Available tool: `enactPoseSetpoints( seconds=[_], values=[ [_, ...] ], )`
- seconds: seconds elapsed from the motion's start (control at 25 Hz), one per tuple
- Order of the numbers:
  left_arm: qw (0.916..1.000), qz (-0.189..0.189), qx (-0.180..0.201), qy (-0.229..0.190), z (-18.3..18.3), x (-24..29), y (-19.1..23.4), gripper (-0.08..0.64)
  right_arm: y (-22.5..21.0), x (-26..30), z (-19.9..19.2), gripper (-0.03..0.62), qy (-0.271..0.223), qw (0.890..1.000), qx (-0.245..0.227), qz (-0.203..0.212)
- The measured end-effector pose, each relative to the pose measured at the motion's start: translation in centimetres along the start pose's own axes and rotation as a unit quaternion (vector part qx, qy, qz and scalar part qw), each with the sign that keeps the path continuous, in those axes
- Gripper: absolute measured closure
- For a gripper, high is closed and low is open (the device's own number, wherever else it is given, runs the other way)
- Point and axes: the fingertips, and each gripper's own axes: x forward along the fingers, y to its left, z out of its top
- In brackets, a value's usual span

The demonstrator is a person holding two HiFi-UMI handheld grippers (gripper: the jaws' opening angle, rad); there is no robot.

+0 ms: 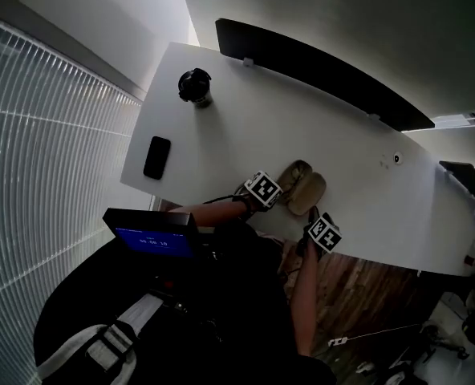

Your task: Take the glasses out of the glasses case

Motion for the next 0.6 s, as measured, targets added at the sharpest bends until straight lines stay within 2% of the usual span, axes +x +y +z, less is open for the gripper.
enactPoseSetpoints(
  seconds=[0.28, 0.6],
  values=[
    [0.9994, 0.001, -0.019, 0.028, -0.6, 0.2, 0.4, 0.479, 1.8, 1.4, 2.5, 0.42, -0.007, 0.997, -0.072, -0.009],
    [0.996, -0.01, -0.079, 0.039, -0.6, 0.2, 0.9, 0.474, 2.8, 2.6, 5.2, 0.422, -0.009, 0.993, -0.12, 0.002]
  ],
)
